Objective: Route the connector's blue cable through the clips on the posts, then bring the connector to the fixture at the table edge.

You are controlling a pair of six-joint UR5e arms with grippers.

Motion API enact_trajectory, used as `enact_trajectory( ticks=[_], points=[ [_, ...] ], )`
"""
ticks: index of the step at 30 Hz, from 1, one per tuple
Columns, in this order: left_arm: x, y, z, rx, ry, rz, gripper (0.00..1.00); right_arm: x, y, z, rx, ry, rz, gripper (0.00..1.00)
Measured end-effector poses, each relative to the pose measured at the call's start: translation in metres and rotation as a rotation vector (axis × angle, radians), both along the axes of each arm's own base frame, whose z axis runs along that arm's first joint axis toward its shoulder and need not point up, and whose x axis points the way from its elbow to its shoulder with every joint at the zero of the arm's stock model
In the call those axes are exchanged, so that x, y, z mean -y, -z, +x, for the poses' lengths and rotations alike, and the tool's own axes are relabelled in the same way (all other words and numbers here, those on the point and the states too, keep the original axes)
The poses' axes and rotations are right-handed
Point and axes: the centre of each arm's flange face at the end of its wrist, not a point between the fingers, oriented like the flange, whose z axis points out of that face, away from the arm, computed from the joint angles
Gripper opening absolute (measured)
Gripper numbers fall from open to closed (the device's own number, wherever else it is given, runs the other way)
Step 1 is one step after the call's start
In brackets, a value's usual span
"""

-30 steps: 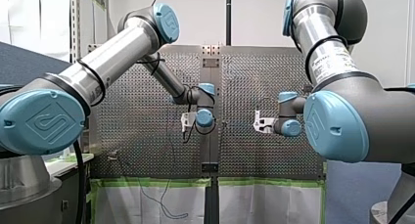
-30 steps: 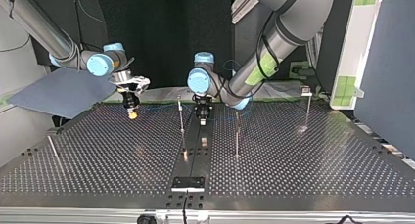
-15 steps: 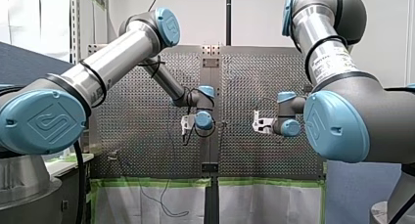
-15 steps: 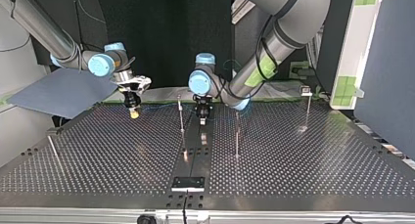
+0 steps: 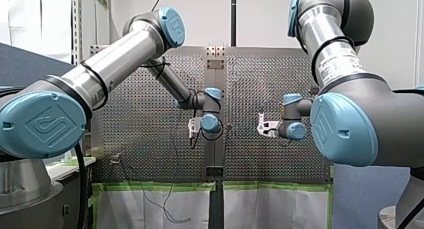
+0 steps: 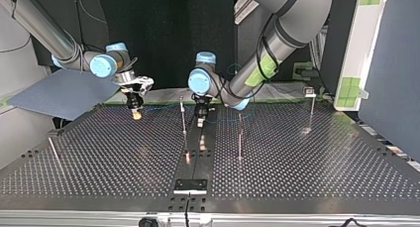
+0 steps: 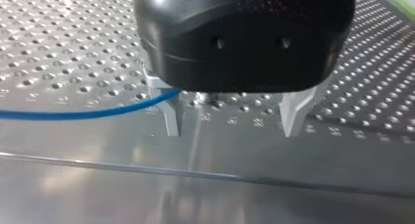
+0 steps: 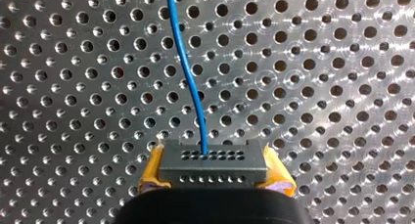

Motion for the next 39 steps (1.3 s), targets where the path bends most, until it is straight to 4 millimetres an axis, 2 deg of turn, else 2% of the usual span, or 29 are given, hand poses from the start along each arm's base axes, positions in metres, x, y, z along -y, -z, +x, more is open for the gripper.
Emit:
enact_trajectory(
  ticks=[3,13,23,30,39],
  points=[
    [-0.001,0.0,-0.004,-0.016,-0.011,0.028,1.0,-0.001,0.001,0.0,-0.002,-0.001,0.004,0.0],
    [-0.001,-0.004,-0.036,-0.084,0.015,0.122,1.0,-0.003,0.003,0.001,-0.014,-0.003,0.016,0.0],
    [0.006,-0.008,-0.06,-0.083,0.058,0.125,1.0,-0.003,0.003,0.001,-0.015,-0.003,0.017,0.0],
    [0.012,-0.021,-0.07,-0.05,0.075,0.105,1.0,-0.003,0.004,0.001,-0.015,-0.003,0.017,0.0],
    [0.017,-0.015,-0.087,-0.056,0.097,0.11,1.0,-0.003,0.004,0.001,-0.015,-0.003,0.017,0.0]
  ],
)
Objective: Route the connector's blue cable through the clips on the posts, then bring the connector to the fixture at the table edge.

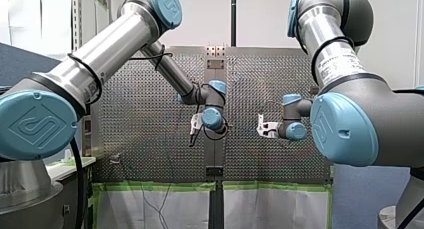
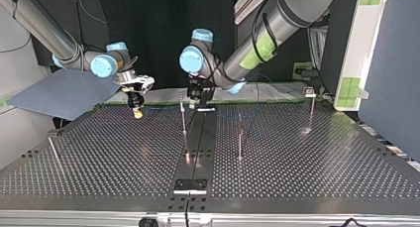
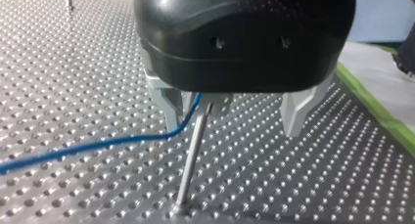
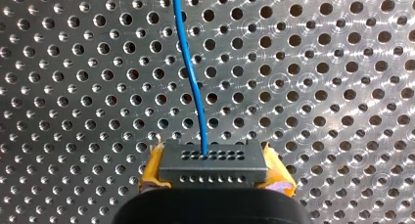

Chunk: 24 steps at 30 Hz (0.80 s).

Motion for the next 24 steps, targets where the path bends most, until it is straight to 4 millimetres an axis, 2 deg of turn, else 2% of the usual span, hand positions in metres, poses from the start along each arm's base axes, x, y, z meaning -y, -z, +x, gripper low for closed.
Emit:
enact_trajectory(
  ticks=[13,24],
  points=[
    [0.008,0.012,-0.022,-0.007,0.03,0.005,1.0,0.0,0.0,0.0,0.0,0.0,-0.002,0.0],
    [0.02,-0.003,-0.032,0.025,0.052,-0.02,1.0,0.0,0.0,0.0,0.0,0.0,-0.001,0.0]
  ],
)
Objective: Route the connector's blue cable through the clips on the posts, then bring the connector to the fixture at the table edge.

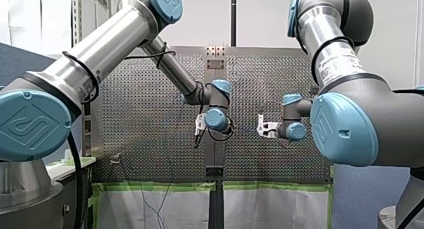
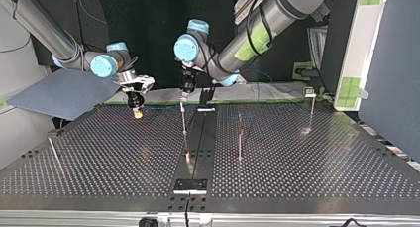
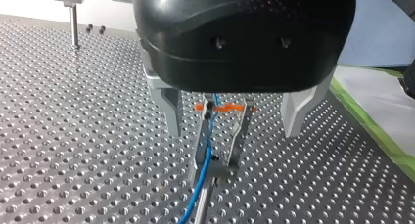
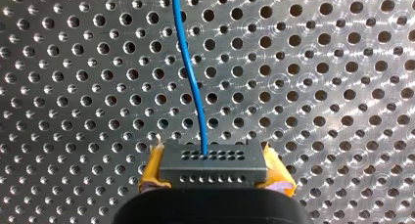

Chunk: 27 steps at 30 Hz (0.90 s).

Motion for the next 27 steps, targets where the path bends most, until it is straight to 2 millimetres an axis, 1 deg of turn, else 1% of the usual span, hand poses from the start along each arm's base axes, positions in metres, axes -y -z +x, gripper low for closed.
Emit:
enact_trajectory(
  ticks=[13,27],
  points=[
    [0.0056,-0.0005,-0.0086,0.002,-0.004,0.003,1.0,-0.0002,0.0002,0.0,0.0,0.0,0.003,0.0],
    [0.006,-0.0005,-0.0096,-0.001,-0.006,0.0,1.0,-0.0009,0.0017,-0.0002,-0.001,0.0,0.01,0.0]
  ],
)
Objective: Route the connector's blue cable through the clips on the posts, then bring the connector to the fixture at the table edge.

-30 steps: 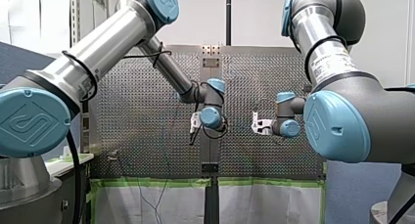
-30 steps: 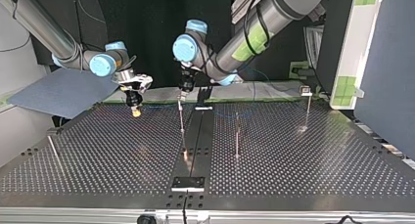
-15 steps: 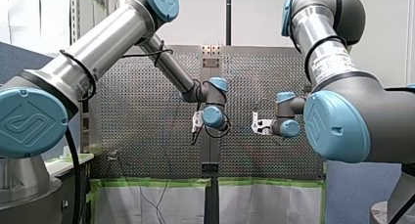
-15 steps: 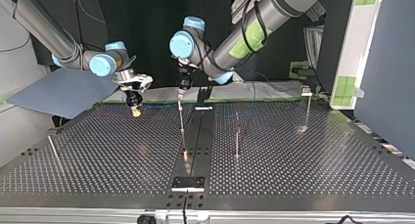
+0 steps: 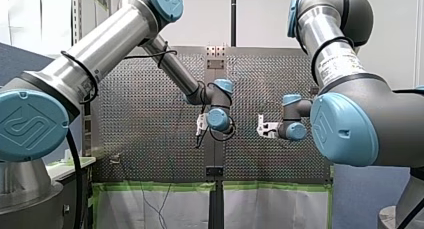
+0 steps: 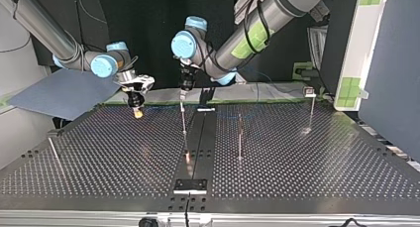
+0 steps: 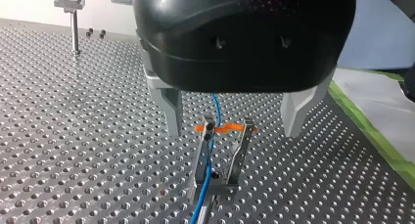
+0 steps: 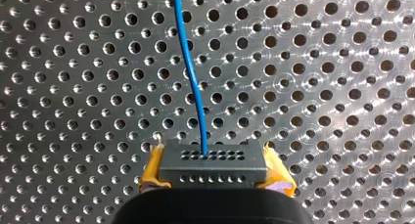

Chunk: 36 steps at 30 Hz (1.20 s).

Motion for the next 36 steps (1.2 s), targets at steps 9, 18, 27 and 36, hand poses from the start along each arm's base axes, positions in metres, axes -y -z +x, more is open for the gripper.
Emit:
enact_trajectory(
  ticks=[9,18,27,36],
  points=[
    [-0.001,-0.002,-0.007,0.003,-0.008,0.005,1.0,0.0,0.001,0.0,0.001,0.0,0.004,0.0],
    [-0.008,-0.027,-0.035,0.056,-0.055,-0.056,1.0,-0.002,0.002,0.0,-0.003,0.0,0.016,0.0],
    [-0.022,-0.05,-0.051,0.103,-0.103,-0.146,1.0,-0.004,0.003,0.003,-0.004,-0.006,0.02,0.0],
    [-0.047,-0.072,-0.065,0.128,-0.131,-0.223,1.0,-0.005,0.003,0.004,-0.005,-0.008,0.024,0.0]
  ],
)
